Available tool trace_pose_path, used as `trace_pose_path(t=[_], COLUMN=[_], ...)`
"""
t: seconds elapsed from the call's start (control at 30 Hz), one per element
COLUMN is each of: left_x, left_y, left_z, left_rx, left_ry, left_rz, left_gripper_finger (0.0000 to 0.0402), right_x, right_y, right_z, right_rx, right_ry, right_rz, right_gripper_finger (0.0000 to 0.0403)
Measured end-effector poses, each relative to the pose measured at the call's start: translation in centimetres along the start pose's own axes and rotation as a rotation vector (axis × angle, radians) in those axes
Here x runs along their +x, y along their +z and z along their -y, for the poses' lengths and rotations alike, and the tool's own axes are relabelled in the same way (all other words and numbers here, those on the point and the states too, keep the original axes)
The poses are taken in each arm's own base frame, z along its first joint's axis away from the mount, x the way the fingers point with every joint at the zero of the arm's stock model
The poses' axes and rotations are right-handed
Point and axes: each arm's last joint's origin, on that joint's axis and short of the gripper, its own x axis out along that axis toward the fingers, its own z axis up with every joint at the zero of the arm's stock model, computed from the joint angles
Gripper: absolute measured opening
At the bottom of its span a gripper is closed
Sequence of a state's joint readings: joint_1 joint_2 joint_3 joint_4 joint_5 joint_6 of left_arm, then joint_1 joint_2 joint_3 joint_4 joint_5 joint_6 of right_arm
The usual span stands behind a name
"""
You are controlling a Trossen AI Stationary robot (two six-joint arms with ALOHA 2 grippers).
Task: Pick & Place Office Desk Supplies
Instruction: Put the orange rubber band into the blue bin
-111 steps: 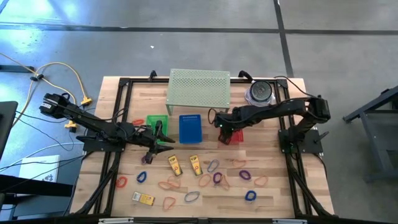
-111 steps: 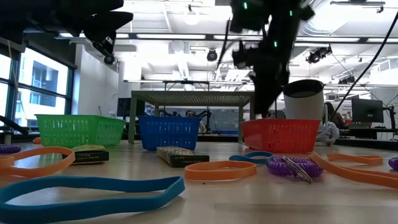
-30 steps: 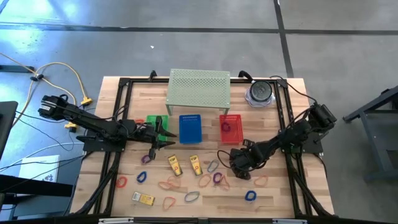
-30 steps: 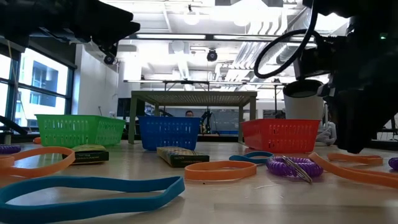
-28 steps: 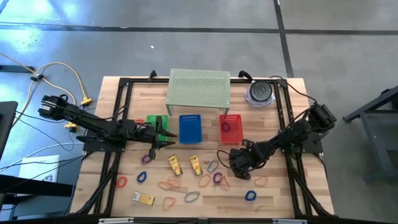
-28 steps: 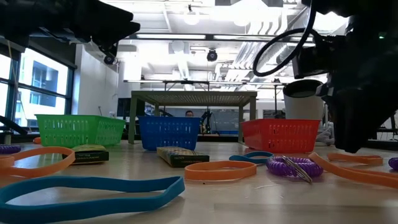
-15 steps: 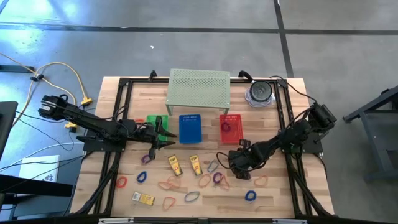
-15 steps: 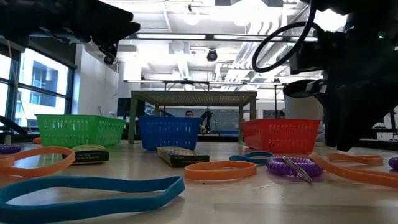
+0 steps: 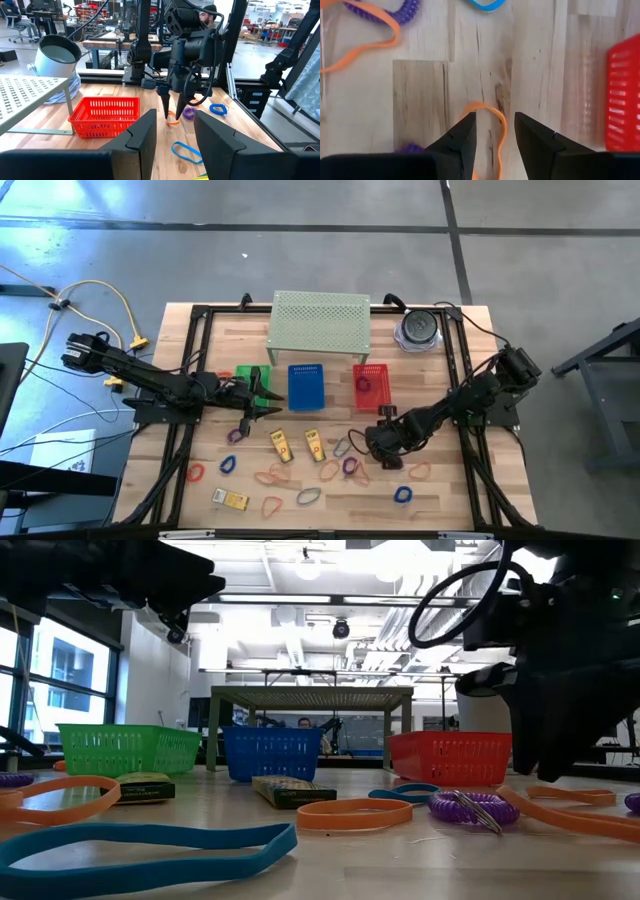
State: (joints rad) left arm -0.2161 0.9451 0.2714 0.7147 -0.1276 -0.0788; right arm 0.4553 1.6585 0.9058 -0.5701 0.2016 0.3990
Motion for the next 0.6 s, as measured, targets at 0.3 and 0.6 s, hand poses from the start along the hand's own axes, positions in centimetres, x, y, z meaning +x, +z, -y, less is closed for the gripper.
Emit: trace_pose_path(t=[0.3, 0.6], left_x=[0.00, 0.00], left_y=[0.00, -0.02], left_z=[0.00, 0.00], left_rx=[0.000, 0.000], left_ry=[0.000, 0.000], left_rz=[0.000, -0.003], left_gripper_finger=[0.0127, 0.0127], right_x=[0.07, 0.95], right_y=[-0.08, -0.56], right_z=[0.22, 0.79], right_rx=[-0.035, -0.018], right_ry=[-0.008, 0.010], right_rz=[-0.011, -0.012], right_gripper_finger=[0.0122, 0.0122])
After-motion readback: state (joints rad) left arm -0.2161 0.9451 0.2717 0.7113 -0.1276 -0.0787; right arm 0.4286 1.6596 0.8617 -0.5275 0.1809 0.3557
